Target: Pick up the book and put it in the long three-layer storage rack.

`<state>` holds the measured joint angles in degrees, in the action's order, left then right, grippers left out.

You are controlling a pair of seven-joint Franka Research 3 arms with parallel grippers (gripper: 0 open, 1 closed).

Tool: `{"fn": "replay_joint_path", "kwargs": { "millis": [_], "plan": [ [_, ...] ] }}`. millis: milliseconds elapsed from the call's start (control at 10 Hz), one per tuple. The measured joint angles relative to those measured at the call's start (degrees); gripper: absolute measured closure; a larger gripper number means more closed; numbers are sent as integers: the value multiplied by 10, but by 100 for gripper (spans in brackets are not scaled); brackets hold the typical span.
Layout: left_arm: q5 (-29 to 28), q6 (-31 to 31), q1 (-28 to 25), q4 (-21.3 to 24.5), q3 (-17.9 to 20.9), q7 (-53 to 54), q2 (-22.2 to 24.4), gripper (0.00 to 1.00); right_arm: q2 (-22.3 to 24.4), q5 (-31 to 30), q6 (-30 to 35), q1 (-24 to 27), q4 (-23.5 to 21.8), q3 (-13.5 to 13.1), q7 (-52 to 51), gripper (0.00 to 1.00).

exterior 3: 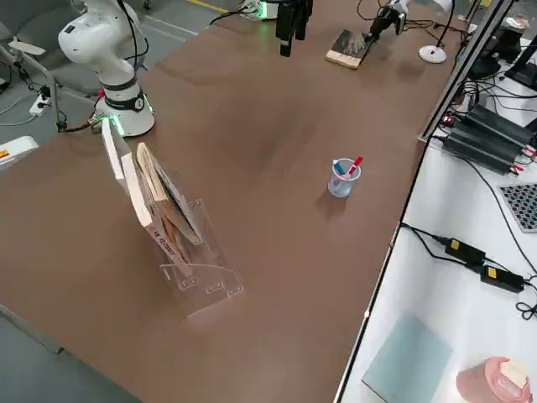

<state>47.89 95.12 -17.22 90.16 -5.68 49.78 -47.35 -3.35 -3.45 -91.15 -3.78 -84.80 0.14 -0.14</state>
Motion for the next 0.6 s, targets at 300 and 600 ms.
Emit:
{"fn": "replay_joint_path", "kwargs": {
  "millis": [300,600],
  "plan": [
    [0,-25,0,-30,-26,-49,3,97,0,9,0,-2,0,1,0,0],
    [17,-29,-3,-55,-84,-134,14,97,0,10,3,-6,0,2,0,0]
  ]
}}
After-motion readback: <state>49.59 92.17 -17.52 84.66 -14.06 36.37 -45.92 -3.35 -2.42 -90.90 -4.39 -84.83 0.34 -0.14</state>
